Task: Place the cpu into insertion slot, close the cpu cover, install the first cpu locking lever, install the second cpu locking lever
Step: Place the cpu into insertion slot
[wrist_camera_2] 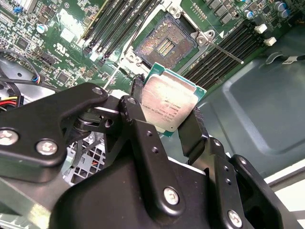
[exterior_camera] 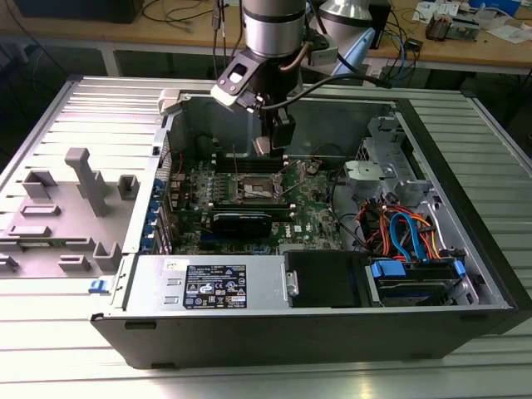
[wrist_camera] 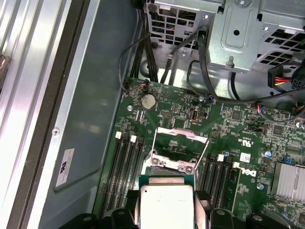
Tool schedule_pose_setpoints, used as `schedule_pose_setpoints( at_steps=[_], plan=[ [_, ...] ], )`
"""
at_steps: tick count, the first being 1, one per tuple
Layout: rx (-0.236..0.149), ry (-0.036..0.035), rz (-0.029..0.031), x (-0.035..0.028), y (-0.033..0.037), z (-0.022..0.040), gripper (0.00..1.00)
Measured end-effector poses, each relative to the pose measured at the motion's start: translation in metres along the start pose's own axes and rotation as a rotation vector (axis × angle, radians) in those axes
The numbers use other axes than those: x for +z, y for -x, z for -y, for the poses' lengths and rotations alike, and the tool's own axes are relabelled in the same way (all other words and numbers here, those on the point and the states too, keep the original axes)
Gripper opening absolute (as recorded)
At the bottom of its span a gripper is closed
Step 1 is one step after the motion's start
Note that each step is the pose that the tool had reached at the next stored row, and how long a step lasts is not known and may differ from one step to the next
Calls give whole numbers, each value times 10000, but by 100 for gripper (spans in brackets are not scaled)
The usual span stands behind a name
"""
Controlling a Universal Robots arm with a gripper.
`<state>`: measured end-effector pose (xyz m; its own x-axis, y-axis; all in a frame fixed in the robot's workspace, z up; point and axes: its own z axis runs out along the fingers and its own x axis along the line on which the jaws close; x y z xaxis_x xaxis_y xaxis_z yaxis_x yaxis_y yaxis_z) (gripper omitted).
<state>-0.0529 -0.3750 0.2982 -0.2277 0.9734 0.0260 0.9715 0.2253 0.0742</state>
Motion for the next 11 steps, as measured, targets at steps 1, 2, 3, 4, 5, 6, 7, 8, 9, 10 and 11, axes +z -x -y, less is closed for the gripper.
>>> schedule_pose_setpoints(
  at_steps=[1,2,3,4,5,6,7,8,9,10,11],
  plan=[
    [12,1,-1,3,0,0,54],
    [52,3,0,9,0,0,54],
    [121,2,7,14,1,1,54],
    [292,4,19,23,1,1,54],
    [430,7,30,31,1,2,54],
    [551,9,39,37,1,2,54],
    [741,15,52,47,1,3,54],
    [898,13,64,56,2,4,54],
    [962,8,67,62,2,4,54],
    [993,4,69,67,2,5,54],
    [1017,1,70,72,2,5,54]
  ],
)
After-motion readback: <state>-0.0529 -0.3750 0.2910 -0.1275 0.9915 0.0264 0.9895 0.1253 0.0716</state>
